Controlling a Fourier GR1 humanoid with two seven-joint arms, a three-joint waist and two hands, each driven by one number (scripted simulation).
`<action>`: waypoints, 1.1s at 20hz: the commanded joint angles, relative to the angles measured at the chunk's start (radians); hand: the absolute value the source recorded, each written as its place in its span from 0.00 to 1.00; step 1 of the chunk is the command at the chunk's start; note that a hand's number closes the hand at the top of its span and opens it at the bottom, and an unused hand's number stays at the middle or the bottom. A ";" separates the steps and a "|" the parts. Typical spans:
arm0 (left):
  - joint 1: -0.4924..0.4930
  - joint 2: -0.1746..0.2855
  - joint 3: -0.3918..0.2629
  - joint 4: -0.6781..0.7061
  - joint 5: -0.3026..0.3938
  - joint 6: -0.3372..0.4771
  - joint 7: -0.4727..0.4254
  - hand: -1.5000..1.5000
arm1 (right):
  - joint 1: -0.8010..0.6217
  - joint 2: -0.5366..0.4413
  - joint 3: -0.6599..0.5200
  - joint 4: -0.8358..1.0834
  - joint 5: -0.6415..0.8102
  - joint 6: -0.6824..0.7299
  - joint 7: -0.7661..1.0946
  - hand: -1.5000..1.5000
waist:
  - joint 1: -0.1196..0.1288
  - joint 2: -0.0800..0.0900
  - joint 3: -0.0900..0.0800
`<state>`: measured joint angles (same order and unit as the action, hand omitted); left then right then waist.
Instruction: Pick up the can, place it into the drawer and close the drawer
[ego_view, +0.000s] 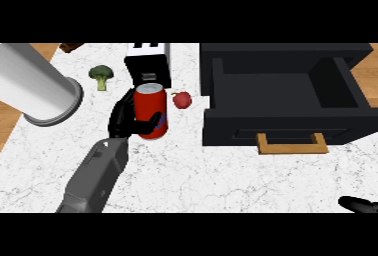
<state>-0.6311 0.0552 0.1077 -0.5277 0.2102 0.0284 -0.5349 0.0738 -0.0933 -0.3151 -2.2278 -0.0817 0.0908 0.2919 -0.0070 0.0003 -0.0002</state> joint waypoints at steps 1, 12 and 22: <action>-0.017 -0.009 -0.040 -0.114 -0.016 0.017 0.116 1.00 | -0.011 0.019 0.034 -0.052 0.034 -0.036 0.051 0.00 | 0.007 -0.003 0.000; -0.179 -0.054 -0.183 -0.459 0.007 0.191 0.508 1.00 | -0.073 -0.041 -0.031 0.031 0.004 -0.022 0.042 0.00 | 0.010 -0.003 0.000; -0.458 -0.055 -0.208 -0.390 -0.013 0.307 0.687 1.00 | 0.012 0.006 0.008 -0.093 0.009 -0.012 0.058 0.00 | -0.015 0.001 0.000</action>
<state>-0.9786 0.0020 -0.0871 -0.9737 0.1799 0.3006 0.1061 0.0826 -0.0968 -0.3251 -2.2710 -0.0821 0.0894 0.3210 -0.0113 -0.0008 0.0006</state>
